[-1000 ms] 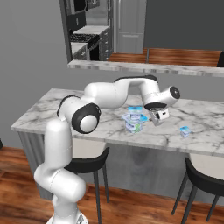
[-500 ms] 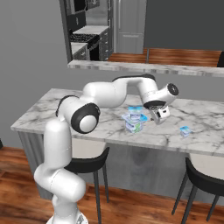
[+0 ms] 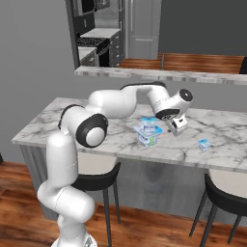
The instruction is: Stack the yogurt containers by placing the smaller containers on top of the larger containers.
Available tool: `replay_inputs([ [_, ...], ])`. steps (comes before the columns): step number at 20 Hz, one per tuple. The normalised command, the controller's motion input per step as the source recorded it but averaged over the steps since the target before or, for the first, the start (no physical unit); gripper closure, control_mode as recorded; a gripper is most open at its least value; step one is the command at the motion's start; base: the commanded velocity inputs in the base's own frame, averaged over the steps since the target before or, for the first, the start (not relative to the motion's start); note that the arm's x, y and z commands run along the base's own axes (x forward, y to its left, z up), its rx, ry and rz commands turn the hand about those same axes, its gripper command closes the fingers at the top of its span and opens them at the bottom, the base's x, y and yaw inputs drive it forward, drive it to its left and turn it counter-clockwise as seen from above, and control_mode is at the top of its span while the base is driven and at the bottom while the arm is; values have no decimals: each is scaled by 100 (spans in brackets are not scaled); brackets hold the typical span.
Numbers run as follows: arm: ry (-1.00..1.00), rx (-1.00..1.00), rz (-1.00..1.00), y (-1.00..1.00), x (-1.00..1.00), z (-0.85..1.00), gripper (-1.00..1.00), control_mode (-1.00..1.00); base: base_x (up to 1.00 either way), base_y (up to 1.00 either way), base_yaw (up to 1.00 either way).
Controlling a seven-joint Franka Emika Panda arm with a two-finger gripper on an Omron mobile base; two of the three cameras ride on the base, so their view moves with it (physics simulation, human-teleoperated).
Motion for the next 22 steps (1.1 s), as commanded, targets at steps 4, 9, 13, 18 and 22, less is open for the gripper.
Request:
replay_inputs([
  [4,6,-10,0,-3,0,0,-100,-100,0,0,0],
  [9,12,-9,0,-8,0,0,-100,-100,0,0,0],
  [13,12,-6,0,-19,0,0,-100,-100,0,0,0],
  [18,11,-2,0,-26,0,0,-100,-100,0,0,0],
  [22,8,0,0,-29,0,0,-100,-100,0,0,0],
])
